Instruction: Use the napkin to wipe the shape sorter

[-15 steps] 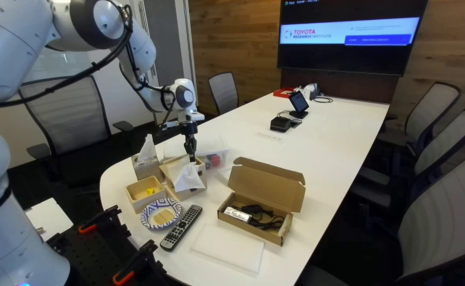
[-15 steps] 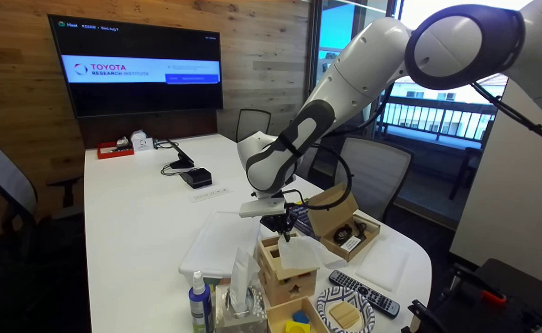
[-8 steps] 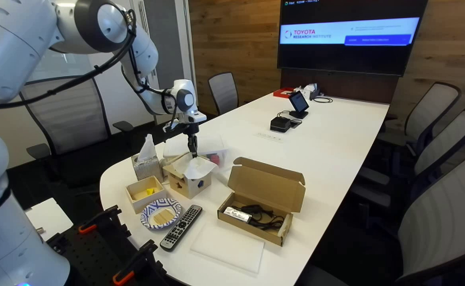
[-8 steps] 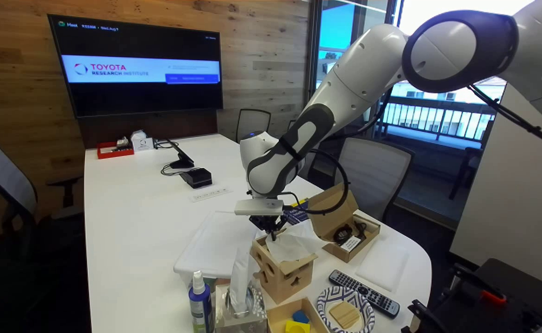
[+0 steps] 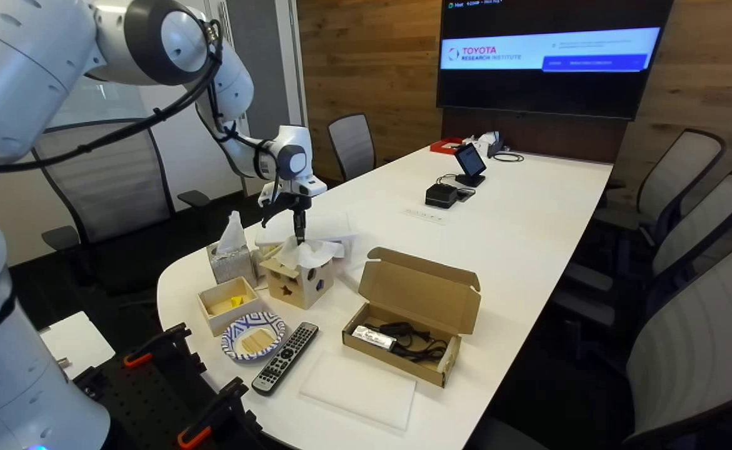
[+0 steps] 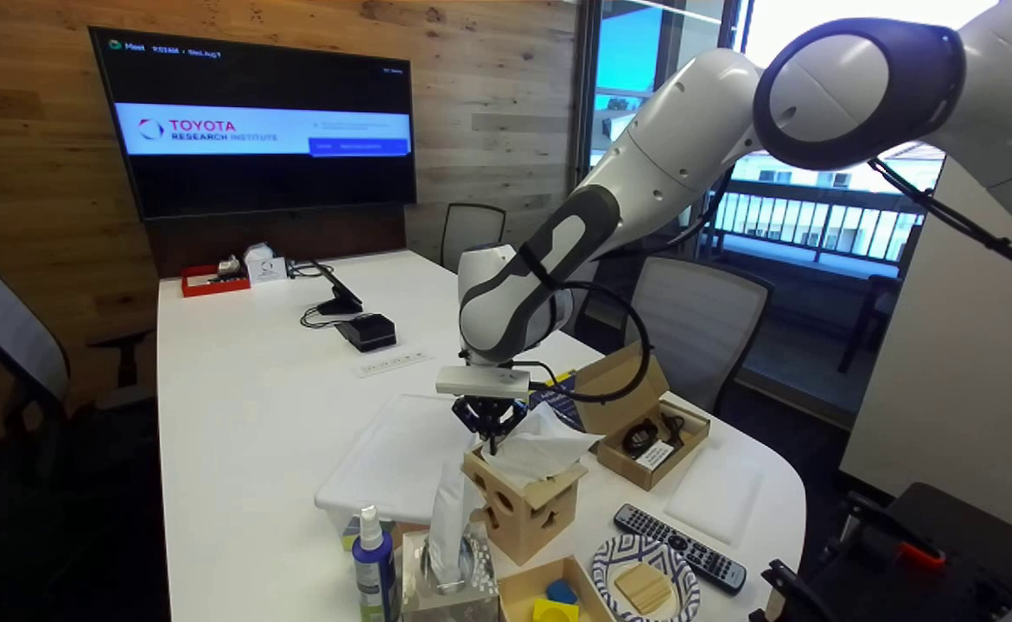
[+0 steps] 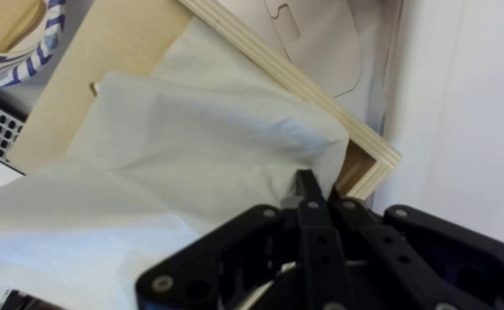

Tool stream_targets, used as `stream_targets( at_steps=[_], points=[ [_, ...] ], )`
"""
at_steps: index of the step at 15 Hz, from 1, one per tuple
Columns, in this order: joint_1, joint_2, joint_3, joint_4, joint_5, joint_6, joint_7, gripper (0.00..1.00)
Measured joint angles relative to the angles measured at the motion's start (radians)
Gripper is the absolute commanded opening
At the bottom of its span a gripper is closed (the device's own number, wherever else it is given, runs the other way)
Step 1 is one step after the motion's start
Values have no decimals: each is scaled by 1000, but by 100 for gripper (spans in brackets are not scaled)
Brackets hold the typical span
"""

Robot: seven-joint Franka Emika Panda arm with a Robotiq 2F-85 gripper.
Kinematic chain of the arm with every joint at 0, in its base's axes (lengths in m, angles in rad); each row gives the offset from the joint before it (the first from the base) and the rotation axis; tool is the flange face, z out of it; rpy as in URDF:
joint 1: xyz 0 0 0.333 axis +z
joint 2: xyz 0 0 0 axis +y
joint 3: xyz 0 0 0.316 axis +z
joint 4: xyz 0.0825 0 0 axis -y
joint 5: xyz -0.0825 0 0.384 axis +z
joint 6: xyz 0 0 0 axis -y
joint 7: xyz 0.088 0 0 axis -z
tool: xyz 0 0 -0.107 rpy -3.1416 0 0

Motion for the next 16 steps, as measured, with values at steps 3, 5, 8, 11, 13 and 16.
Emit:
stream_targets(
  at_steps=[3, 5, 8, 11, 13, 16],
  points=[
    [-22, -1, 24, -7, 76, 6, -59, 0],
    [-22, -5, 21, -15, 109, 1, -61, 0],
    [17, -17, -25, -26, 111, -42, 50, 0],
    [84, -28, -91, -37, 74, -95, 204, 0],
    [119, -34, -119, -45, 31, -123, 299, 0],
    [157, -47, -145, -62, -40, -151, 431, 0]
  ],
)
